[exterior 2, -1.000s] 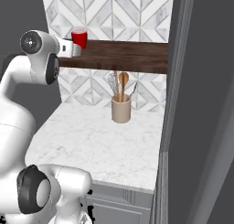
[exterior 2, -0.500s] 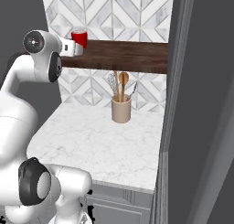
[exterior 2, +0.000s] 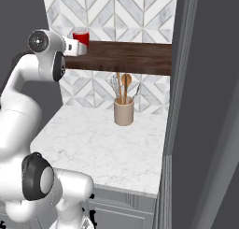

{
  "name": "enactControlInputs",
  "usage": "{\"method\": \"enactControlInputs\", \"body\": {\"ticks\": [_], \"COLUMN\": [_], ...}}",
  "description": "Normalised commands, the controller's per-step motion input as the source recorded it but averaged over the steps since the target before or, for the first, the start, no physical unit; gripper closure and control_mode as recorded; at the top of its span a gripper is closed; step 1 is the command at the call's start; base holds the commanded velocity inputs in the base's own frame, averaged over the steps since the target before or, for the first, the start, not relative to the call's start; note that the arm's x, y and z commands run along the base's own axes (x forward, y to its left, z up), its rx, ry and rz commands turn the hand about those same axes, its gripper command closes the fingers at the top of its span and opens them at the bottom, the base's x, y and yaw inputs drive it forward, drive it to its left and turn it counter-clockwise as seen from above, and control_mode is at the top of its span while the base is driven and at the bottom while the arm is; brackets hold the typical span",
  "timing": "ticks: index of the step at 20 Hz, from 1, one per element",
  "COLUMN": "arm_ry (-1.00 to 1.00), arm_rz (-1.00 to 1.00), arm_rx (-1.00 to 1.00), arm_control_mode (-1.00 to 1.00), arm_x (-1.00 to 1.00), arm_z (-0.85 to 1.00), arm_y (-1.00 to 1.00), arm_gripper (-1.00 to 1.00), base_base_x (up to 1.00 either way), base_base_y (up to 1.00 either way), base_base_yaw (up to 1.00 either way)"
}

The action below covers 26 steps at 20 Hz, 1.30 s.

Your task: Gather all objects into one cabinet and sort the glasses and bowls to opposite sides.

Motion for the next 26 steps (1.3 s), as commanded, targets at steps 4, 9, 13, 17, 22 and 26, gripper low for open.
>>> {"method": "enactControlInputs", "body": {"ticks": [4, 9, 13, 17, 22, 26], "arm_ry": [0.00, 0.00, 0.00, 0.00, 0.00, 0.00], "arm_rz": [-0.01, -0.02, -0.04, -0.05, -0.02, -0.01], "arm_rx": [0.00, 0.00, 0.00, 0.00, 0.00, 0.00], "arm_control_mode": [-1.00, -1.00, -1.00, -1.00, -1.00, -1.00], "arm_x": [0.38, 0.38, 0.37, 0.27, 0.19, 0.23], "arm_z": [0.02, 0.00, 0.00, 0.00, 0.00, 0.00], "arm_y": [0.04, 0.02, 0.00, 0.03, 0.09, 0.14], "arm_gripper": [-1.00, -1.00, -1.00, -1.00, -1.00, -1.00], "base_base_x": [0.00, 0.00, 0.00, 0.00, 0.00, 0.00], "base_base_y": [0.00, 0.00, 0.00, 0.00, 0.00, 0.00], "base_base_yaw": [0.00, 0.00, 0.00, 0.00, 0.00, 0.00]}}
